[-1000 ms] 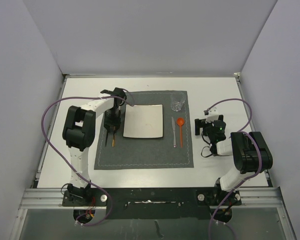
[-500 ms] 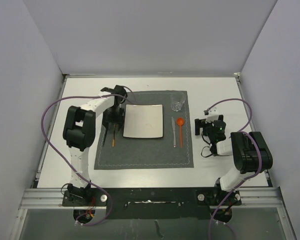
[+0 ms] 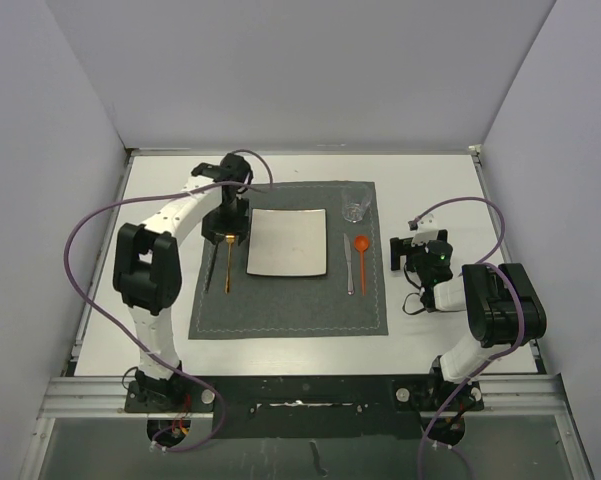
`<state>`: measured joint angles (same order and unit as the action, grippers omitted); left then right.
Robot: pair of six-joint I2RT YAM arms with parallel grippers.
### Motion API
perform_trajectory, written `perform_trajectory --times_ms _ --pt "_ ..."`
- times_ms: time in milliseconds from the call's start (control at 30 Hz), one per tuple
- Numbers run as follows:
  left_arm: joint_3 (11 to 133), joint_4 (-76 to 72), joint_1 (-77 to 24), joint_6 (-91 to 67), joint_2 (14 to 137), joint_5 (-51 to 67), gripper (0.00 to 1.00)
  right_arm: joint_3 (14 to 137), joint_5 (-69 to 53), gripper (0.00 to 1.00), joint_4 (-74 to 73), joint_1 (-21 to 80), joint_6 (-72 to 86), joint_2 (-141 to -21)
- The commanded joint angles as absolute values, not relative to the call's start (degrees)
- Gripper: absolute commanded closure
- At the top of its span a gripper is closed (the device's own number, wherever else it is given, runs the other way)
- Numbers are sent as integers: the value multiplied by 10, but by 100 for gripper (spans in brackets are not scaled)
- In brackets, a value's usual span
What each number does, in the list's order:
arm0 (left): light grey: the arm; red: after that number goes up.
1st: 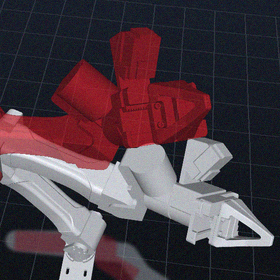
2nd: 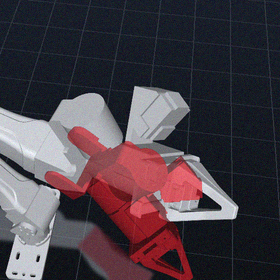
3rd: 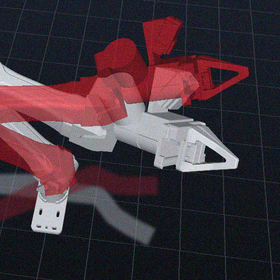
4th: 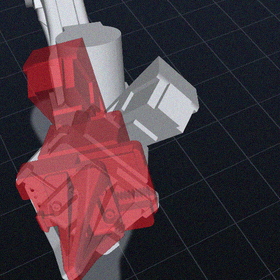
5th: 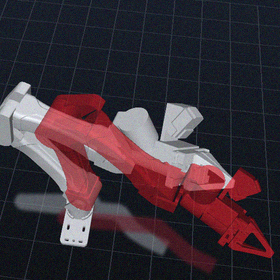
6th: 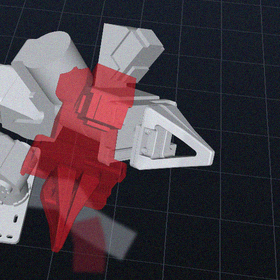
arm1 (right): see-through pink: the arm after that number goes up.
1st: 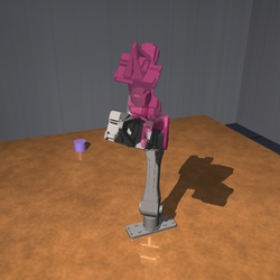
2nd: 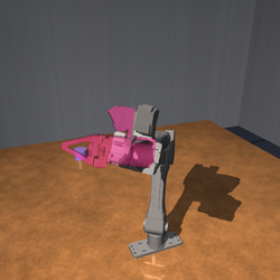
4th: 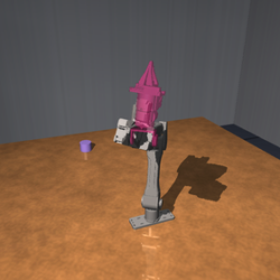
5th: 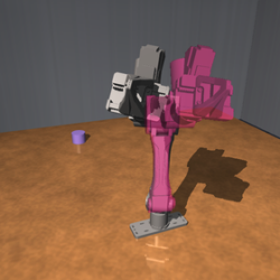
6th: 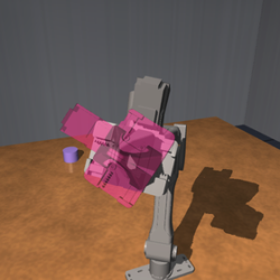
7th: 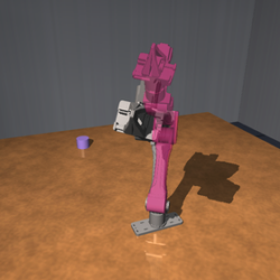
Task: Set the dinner table for one person
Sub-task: Adjust the fork on the napkin.
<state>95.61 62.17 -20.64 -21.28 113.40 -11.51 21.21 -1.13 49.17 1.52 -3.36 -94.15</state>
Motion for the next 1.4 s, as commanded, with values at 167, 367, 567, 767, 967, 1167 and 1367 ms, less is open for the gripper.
perform_trajectory --times_ms 167,367,567,767,967,1167,1367 --pt "931 625 -166 -236 1098 -165 75 227 -15 2 518 13 -28 -931" --pt "899 613 -146 -252 1118 -161 100 227 -15 2 518 13 -29 -931" --pt "868 588 -141 -259 1126 -147 96 227 -15 2 517 13 -28 -931" --pt "840 571 -139 -264 1139 -139 96 227 -15 2 518 13 -28 -931" --pt "818 555 -128 -265 1145 -125 97 227 -15 2 518 13 -28 -931" --pt "806 545 -116 -261 1153 -117 97 227 -15 2 518 13 -28 -931" --pt "804 539 -116 -260 1164 -107 98 227 -15 2 518 13 -29 -931"
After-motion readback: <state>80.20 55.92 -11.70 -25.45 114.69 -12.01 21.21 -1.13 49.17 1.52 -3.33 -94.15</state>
